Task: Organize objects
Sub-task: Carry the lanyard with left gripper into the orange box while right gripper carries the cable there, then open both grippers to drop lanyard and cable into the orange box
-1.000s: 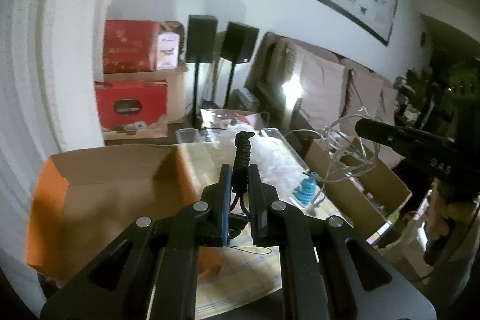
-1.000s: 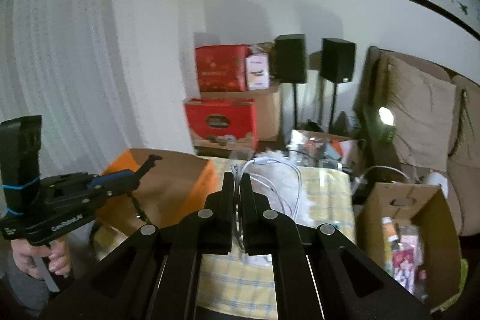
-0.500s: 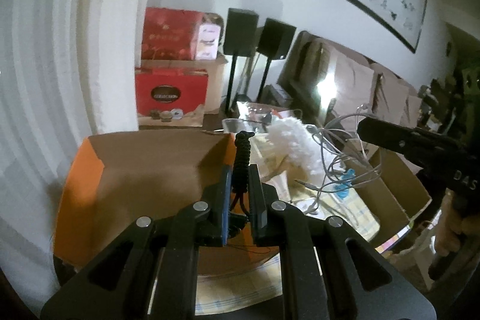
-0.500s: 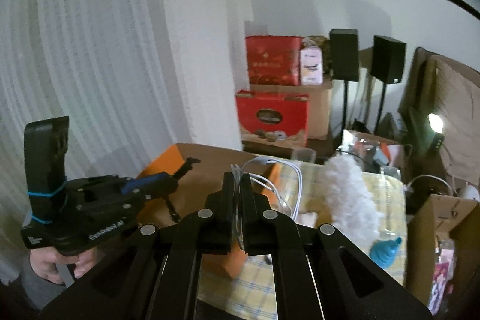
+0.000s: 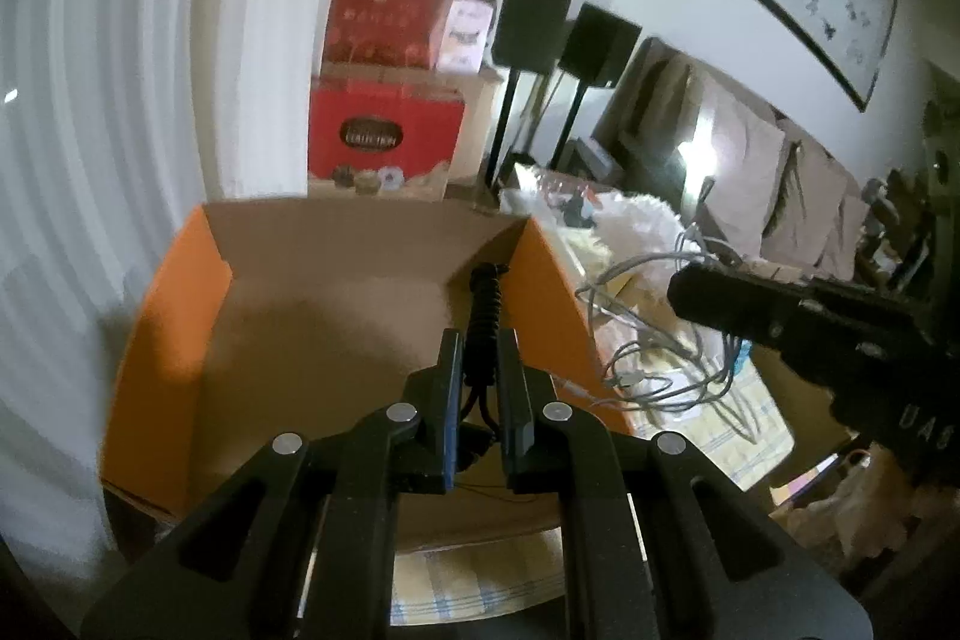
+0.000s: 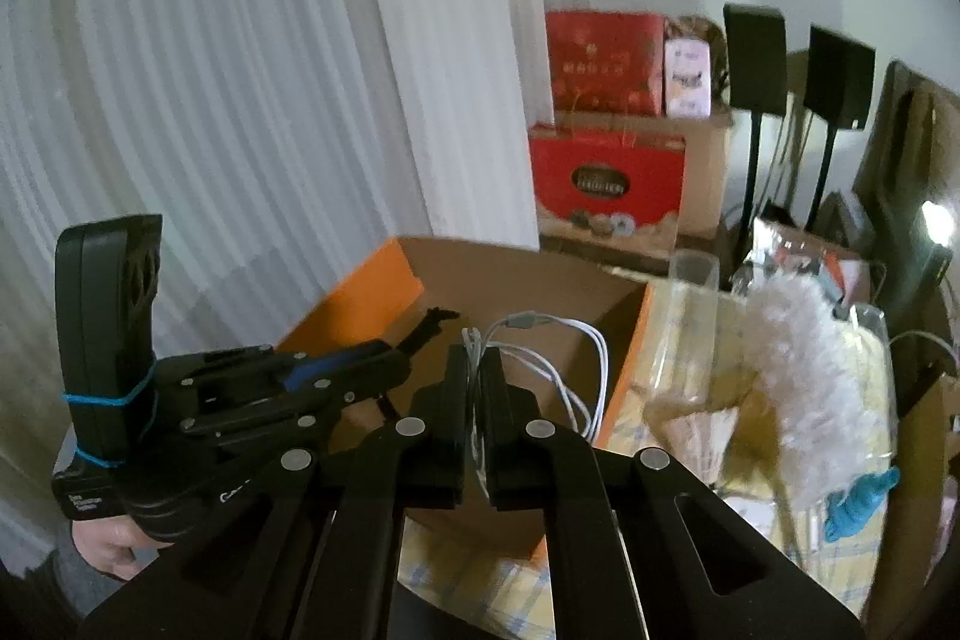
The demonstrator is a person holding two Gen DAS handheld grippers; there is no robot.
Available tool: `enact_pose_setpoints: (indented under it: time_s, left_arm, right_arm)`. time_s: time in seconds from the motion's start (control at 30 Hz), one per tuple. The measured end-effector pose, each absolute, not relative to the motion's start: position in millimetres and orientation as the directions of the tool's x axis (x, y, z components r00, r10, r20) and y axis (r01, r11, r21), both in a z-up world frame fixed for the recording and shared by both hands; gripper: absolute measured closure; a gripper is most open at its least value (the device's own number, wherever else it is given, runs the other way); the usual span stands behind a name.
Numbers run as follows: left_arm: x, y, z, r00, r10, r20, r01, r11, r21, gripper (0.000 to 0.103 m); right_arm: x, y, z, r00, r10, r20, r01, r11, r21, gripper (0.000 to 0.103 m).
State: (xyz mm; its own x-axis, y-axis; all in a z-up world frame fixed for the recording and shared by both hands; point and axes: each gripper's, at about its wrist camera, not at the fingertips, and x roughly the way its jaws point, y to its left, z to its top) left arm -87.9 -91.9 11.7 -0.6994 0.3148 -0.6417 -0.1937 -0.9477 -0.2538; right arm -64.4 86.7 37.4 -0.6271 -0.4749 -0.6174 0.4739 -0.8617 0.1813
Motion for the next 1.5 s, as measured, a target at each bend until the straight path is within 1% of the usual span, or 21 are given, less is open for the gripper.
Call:
enact_pose_setpoints:
  time_s: [0.13, 0.37, 0.57, 0.67, 0.83, 1.1, 1.3, 1.37, 1.4, 1.43, 1.47, 1.5]
  left_arm:
    - [-95.3, -92.9, -7.2, -0.674, 0.317, -0.667, -0.182, -0.947, -0.266, 0.093]
    - [-104.0, -95.8, -22.4, -0.658, 0.329, -0.678, -0.17, -0.941, -0.292, 0.093]
    - [-107.9, -91.2, -22.1, -0.656, 0.335, -0.677, -0.179, -0.94, -0.291, 0.093]
    - [-110.0, -90.8, -22.5, -0.653, 0.334, -0.68, -0.176, -0.94, -0.292, 0.093]
    - [-109.1, -87.5, -26.5, -0.644, 0.331, -0.69, -0.173, -0.941, -0.29, 0.093]
    - [-111.7, -76.1, -41.6, -0.598, 0.344, -0.724, -0.183, -0.938, -0.295, 0.093]
    - [-116.6, -68.8, -53.4, -0.557, 0.369, -0.744, -0.186, -0.928, -0.321, 0.093]
    - [-117.6, -68.9, -54.2, -0.552, 0.373, -0.746, -0.178, -0.927, -0.331, 0.09]
    - [-118.1, -70.0, -54.8, -0.549, 0.373, -0.748, -0.172, -0.926, -0.335, 0.084]
    - [-117.4, -70.6, -54.4, -0.55, 0.371, -0.748, -0.166, -0.927, -0.337, 0.077]
    - [-117.4, -71.9, -53.6, -0.554, 0.37, -0.746, -0.161, -0.927, -0.34, 0.073]
    - [-116.7, -73.4, -52.3, -0.559, 0.37, -0.742, -0.159, -0.926, -0.342, 0.067]
  right_arm:
    - [-71.2, 85.3, 22.0, -0.606, -0.476, -0.637, 0.467, -0.862, 0.2, 0.1]
    - [-59.9, 86.2, 67.4, -0.69, -0.456, -0.561, 0.486, -0.868, 0.108, 0.1]
    - [-54.4, 84.1, 78.8, -0.69, -0.473, -0.547, 0.505, -0.857, 0.103, 0.1]
    - [-59.6, 79.8, 70.1, -0.672, -0.474, -0.569, 0.508, -0.854, 0.112, 0.1]
    - [-71.3, 75.7, 33.8, -0.611, -0.482, -0.628, 0.504, -0.849, 0.16, 0.1]
    - [-89.5, 82.0, -19.6, -0.546, -0.434, -0.716, 0.459, -0.871, 0.178, 0.099]
    - [-95.3, 91.5, -46.4, -0.514, -0.404, -0.757, 0.432, -0.884, 0.178, 0.094]
    - [-93.3, 95.2, -49.0, -0.512, -0.399, -0.761, 0.426, -0.887, 0.179, 0.091]
    - [-92.7, 96.9, -49.2, -0.511, -0.4, -0.76, 0.425, -0.887, 0.181, 0.088]
    - [-91.9, 98.4, -48.0, -0.513, -0.401, -0.759, 0.423, -0.887, 0.183, 0.082]
    - [-90.9, 100.7, -46.3, -0.515, -0.403, -0.757, 0.423, -0.887, 0.184, 0.078]
    - [-89.2, 101.6, -44.5, -0.519, -0.403, -0.754, 0.423, -0.887, 0.183, 0.076]
